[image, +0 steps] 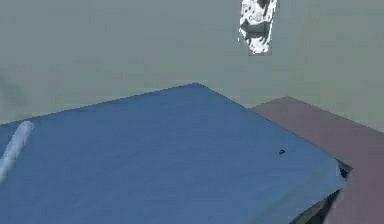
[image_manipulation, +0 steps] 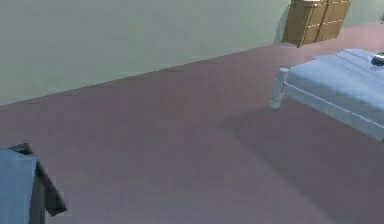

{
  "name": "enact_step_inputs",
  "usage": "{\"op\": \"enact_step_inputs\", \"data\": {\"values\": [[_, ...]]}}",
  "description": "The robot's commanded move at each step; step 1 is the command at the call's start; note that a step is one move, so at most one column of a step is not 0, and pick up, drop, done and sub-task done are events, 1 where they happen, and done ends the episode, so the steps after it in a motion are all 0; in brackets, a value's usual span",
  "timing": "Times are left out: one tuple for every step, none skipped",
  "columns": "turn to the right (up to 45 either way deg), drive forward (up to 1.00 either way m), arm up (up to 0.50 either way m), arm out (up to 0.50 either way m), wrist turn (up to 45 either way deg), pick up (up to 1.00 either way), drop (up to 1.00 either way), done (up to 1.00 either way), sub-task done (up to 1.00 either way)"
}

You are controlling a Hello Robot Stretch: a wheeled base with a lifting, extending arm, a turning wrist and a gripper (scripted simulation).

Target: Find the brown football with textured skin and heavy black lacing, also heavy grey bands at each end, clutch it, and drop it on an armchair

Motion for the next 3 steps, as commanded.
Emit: {"op": "enact_step_inputs", "data": {"values": [[-45.0, 0.00, 0.00, 0.00, 0.0, 0.00, 0.00, 0.00, 0.00], [-45.0, 0.00, 0.00, 0.00, 0.0, 0.00, 0.00, 0.00, 0.00], [-45.0, 0.00, 0.00, 0.00, 0.0, 0.00, 0.00, 0.00, 0.00]]}}
